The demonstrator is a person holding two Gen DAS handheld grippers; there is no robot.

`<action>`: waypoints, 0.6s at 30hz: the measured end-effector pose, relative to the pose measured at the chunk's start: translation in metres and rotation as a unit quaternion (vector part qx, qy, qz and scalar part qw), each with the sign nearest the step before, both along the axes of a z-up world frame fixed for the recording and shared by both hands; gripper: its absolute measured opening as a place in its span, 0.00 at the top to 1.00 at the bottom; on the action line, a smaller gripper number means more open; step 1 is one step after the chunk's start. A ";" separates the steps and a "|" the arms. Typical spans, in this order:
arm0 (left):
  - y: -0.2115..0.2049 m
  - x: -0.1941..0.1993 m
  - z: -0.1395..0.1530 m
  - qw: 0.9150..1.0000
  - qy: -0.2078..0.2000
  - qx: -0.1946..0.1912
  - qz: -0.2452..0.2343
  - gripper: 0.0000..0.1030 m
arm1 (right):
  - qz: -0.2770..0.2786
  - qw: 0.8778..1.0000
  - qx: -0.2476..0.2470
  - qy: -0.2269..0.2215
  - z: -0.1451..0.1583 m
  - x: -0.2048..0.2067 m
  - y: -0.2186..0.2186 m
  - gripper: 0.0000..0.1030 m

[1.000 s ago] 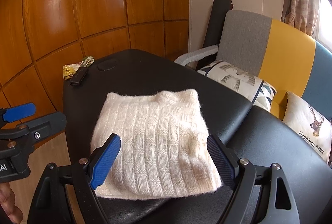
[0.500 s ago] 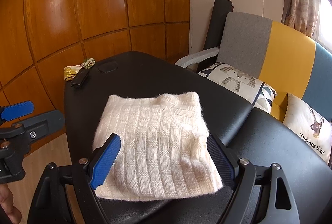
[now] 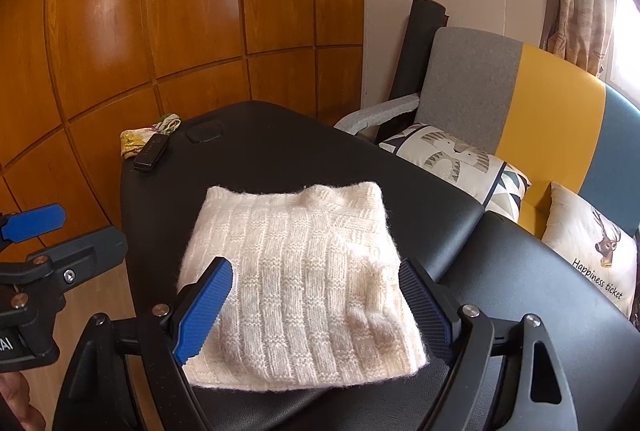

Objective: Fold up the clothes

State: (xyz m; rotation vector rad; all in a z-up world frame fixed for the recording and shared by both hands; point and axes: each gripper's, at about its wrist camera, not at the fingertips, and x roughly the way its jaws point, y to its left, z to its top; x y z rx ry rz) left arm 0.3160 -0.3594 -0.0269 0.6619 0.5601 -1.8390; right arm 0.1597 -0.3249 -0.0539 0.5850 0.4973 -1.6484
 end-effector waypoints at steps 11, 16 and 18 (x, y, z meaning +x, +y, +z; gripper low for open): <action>0.000 -0.003 0.004 1.000 -0.001 -0.001 -0.002 0.12 | 0.000 1.000 0.008 -0.006 -0.007 -0.002 0.001 0.16; 0.000 -0.004 0.007 1.000 0.001 -0.004 -0.005 0.12 | -0.001 1.000 0.011 -0.005 -0.009 -0.003 0.001 0.16; 0.000 -0.005 0.008 1.000 0.002 -0.004 -0.006 0.11 | -0.001 1.000 0.010 -0.002 -0.008 -0.003 0.001 0.15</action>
